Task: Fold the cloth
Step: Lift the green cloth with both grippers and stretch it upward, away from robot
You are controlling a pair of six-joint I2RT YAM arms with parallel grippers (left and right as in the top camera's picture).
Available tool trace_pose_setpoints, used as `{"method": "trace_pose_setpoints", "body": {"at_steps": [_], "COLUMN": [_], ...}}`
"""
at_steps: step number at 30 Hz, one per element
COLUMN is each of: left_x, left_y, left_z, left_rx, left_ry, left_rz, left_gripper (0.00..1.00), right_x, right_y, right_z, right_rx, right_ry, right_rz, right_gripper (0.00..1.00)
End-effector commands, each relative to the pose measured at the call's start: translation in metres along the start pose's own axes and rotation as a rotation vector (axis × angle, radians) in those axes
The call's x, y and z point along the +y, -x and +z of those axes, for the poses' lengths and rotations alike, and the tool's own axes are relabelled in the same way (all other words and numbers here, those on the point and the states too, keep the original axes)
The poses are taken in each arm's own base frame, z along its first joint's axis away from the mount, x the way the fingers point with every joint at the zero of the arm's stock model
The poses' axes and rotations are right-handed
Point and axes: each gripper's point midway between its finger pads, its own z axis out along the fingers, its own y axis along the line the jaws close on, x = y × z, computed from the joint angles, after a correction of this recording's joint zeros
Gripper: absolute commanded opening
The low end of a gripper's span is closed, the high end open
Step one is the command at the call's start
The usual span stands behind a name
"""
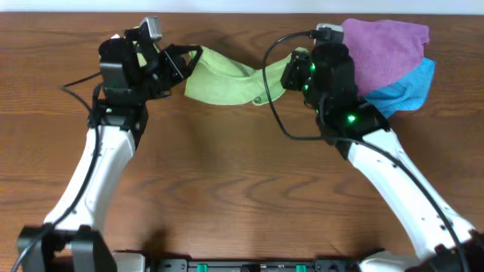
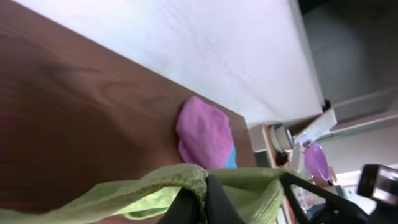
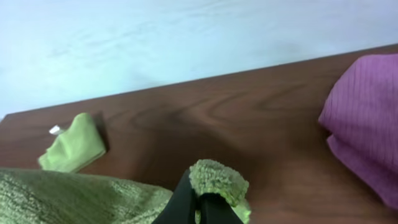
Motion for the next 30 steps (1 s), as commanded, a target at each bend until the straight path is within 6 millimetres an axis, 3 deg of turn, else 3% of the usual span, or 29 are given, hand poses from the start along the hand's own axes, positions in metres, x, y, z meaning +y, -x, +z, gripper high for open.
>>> {"method": "trace_pose_setpoints", "body": {"at_steps": [1,7,13,24,30], "left_x": [-0.003,-0.008,-0.022,-0.018,0.0], "left_y": [0.021,0.049,0.065,0.055,0.03], "left_z": [0.014,0.036,0.042,0.042,0.041], "left_rx": [-0.034,-0.057,-0.072,-0.023,0.086], "left_ry": [-0.006,-0.026,-0.056,-0.049,0.004], "left_rz": [0.015,0.046,0.077,0.082,0.079], "left_gripper": [0.06,0.06,0.06,0.06,0.06], "right_x": [-0.011,-0.024,-0.02,-0.023,-0.027], "right_y": [0.017,0.034,0.055,0.059,0.046], "right_z": [0.013,0.033,0.032,0.031,0.032], "right_rx": [-0.038,-0.071,-0.119,-0.132,-0.077], "right_ry": [-0.031,-0.078,-0.09,-0.111,-0.121], "right_rz": [-0.049,-0.093,-0.131,-0.166,-0.175], "right_gripper": [0.01,0.01,0.01,0.01,0.01]}}
